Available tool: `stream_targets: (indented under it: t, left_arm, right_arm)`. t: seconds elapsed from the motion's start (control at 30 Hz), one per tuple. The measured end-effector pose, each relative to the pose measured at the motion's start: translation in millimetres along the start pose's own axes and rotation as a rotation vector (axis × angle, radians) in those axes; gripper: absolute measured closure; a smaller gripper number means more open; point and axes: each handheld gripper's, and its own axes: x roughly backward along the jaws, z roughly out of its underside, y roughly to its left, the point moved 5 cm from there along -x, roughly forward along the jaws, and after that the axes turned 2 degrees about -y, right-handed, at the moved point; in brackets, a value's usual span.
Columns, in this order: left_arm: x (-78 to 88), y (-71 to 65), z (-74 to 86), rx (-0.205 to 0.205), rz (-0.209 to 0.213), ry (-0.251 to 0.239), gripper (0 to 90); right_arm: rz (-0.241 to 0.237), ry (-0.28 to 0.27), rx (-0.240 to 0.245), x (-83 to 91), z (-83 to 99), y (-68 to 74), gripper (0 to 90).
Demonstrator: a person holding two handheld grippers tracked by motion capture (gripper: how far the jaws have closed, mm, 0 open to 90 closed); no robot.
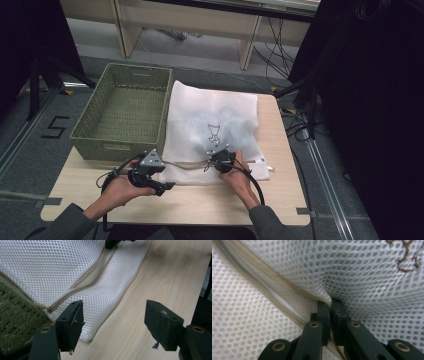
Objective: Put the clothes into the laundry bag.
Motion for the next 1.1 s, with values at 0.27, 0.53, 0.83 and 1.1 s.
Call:
stream_targets:
  t: [0.27,0.53,0.83,1.1]
  left_arm:
    - [1.1,2.6,1.0,-0.002,-0.004,-0.003,30.7]
    - [8.0,9.4,3.9,0.009,-0.031,-0.019,30.2]
    - [15.1,16.9,6.3,0.037,-0.052,-0.049,29.6]
    - [20.0,20.5,7.6,0.039,-0.064,-0.068,29.2]
  right_arm:
    - [-0.059,-0.057,-0.059,25.9,-2.3,-2.3,72.5]
    - [-0.086,-0.141,-0.093,56.9,-1.2,-9.7,59.7]
    - [-0.16,-0.258,-0.293,87.5,0.4,-12.6,47.2]
    - [-0.169,-0.286,-0.365,94.0,10.3,-18.2,42.5]
